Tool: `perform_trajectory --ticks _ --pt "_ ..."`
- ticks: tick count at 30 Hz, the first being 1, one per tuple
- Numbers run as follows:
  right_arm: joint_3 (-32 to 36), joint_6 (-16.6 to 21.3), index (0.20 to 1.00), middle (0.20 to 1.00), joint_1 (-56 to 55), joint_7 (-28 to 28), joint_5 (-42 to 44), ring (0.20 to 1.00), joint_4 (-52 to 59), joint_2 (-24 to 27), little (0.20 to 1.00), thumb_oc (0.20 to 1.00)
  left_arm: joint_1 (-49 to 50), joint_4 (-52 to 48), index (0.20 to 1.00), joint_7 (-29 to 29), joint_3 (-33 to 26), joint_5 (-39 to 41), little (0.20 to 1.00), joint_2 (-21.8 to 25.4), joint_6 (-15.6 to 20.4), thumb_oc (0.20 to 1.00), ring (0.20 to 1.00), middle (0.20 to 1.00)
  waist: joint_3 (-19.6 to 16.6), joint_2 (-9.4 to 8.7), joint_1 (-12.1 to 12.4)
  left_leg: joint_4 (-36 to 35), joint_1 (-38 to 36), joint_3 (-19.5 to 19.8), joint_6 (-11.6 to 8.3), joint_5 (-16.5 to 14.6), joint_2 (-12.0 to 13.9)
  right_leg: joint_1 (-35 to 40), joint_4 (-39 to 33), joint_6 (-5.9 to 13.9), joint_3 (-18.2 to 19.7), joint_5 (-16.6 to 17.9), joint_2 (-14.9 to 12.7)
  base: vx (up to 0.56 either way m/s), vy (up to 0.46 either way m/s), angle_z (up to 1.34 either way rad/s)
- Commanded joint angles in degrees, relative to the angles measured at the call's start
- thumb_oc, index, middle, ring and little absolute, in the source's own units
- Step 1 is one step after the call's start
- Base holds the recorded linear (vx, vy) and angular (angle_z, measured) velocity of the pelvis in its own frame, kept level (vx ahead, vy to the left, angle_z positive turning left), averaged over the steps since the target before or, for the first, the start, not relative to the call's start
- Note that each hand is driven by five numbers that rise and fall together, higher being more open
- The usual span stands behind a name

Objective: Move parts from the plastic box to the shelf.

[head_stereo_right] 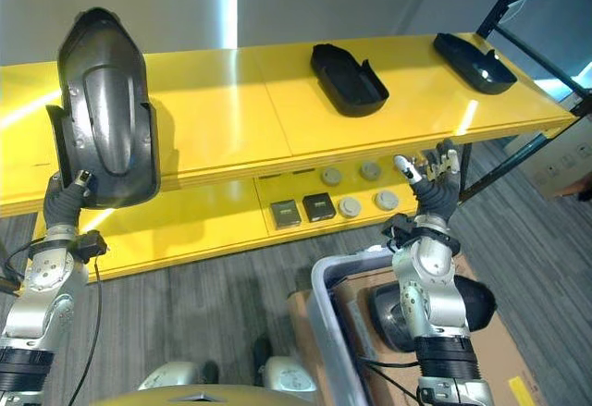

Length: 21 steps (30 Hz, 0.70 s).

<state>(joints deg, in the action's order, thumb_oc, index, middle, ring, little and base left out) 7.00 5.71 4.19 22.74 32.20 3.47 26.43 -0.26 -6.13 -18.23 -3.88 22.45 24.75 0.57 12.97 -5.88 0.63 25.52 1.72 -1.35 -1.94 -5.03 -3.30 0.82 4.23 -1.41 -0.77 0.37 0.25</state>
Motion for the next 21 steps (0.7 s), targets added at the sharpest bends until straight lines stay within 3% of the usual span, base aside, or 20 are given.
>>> perform_trajectory --ticks 1,2,4,5,7,8,10,11,16,21 --pt "1.28 2.33 1.000 1.000 -1.96 -1.18 -0.76 1.000 1.04 2.75 1.000 1.000 -2.34 -4.95 0.200 0.01 -1.95 1.69 0.200 1.52 4.83 0.200 0.200 0.200 -3.42 1.40 -1.69 6.68 8.07 2.09 0.54 7.16 9.49 -0.58 -1.15 3.14 -0.12 1.73 -0.20 0.09 -0.109 -0.11" --pt "1.22 2.56 1.000 1.000 -2.01 -1.39 -1.06 1.000 0.59 2.66 1.000 1.000 -2.59 -4.72 0.200 -0.07 -2.05 1.90 0.200 1.49 4.94 0.200 0.200 0.200 -3.43 1.52 -1.83 6.68 8.80 2.09 0.63 7.29 9.30 -0.60 -1.17 3.06 -0.08 1.67 0.01 0.10 -0.044 -0.01" --pt "0.73 3.18 1.000 1.000 -1.84 -1.32 -1.87 1.000 -0.94 1.97 1.000 1.000 -4.11 -3.94 0.200 -0.96 -2.15 3.78 0.200 1.43 4.59 0.200 0.200 0.200 -3.37 2.47 -2.83 -3.29 8.00 -0.93 -0.04 7.73 9.34 0.18 -1.45 3.41 -0.65 0.83 0.81 0.17 0.070 0.02" --pt "0.70 3.07 1.000 1.000 -2.11 -1.17 -2.33 1.000 -1.25 1.99 1.000 1.000 -5.56 -3.03 0.200 -2.13 -1.78 4.00 0.200 1.47 4.87 0.200 0.200 0.200 -3.04 2.89 -3.58 -10.09 7.10 -3.44 -0.87 9.62 9.47 1.11 -1.62 3.87 -1.64 0.33 0.56 0.16 0.105 0.09" --pt "0.33 2.78 1.000 1.000 -2.37 -0.61 -1.77 1.000 -0.95 2.23 1.000 1.000 -7.23 -2.29 0.200 -3.79 -1.02 3.58 0.200 1.70 4.32 0.200 0.200 0.200 -2.68 3.18 -4.08 -12.90 7.33 -4.43 -1.73 12.74 10.04 2.09 -1.82 3.76 -2.17 0.22 0.46 0.13 0.090 0.23" --pt "0.07 2.15 1.000 1.000 -2.55 -0.29 -1.51 1.000 -0.81 2.88 1.000 1.000 -9.78 0.10 0.200 -5.71 0.29 4.04 0.200 2.00 4.35 0.200 0.200 0.200 -3.27 3.04 -5.09 -16.25 5.63 -5.63 -1.07 10.32 10.04 2.15 -2.30 4.33 -2.77 0.35 -0.57 0.13 0.122 0.09" --pt "-0.22 1.94 1.000 1.000 -3.23 -0.69 -0.80 1.000 -0.99 3.50 1.000 1.000 -13.06 3.31 0.200 -9.05 1.73 3.05 0.200 2.11 5.02 0.200 0.200 0.200 -3.62 3.38 -5.91 -19.49 3.36 -4.98 -0.70 9.35 9.45 1.72 -2.23 5.06 -2.69 0.29 -1.33 0.14 0.211 -0.01" --pt "-1.21 1.90 1.000 1.000 -4.00 -1.70 -0.89 1.000 -2.11 3.99 1.000 1.000 -17.63 8.61 0.200 -13.28 3.09 4.33 0.200 1.95 5.35 0.200 0.200 0.200 -3.81 4.42 -7.16 -21.74 0.32 -3.62 -1.18 8.76 8.67 0.99 -1.72 5.75 -2.19 0.38 -1.70 0.15 0.241 -0.16" --pt "-2.67 1.06 1.000 1.000 -4.04 -3.73 -1.34 1.000 -3.78 4.47 1.000 1.000 -23.82 18.20 0.200 -18.67 4.02 3.35 0.200 1.69 4.62 0.200 0.200 0.200 -4.37 5.43 -9.47 -24.47 -3.04 -4.94 -1.42 8.45 8.18 0.83 -2.17 6.55 -0.90 0.72 -2.05 0.12 0.148 -0.22" --pt "-3.80 0.34 1.000 1.000 -4.81 -6.54 -1.31 1.000 -5.15 5.55 1.000 1.000 -29.53 33.15 0.200 -20.31 5.07 2.27 0.200 1.60 3.83 0.200 0.200 0.200 -4.83 5.90 -11.97 -24.76 -4.09 -7.23 -1.10 7.64 8.01 0.01 -1.55 7.16 -0.10 0.62 -2.45 0.11 0.087 -0.16"
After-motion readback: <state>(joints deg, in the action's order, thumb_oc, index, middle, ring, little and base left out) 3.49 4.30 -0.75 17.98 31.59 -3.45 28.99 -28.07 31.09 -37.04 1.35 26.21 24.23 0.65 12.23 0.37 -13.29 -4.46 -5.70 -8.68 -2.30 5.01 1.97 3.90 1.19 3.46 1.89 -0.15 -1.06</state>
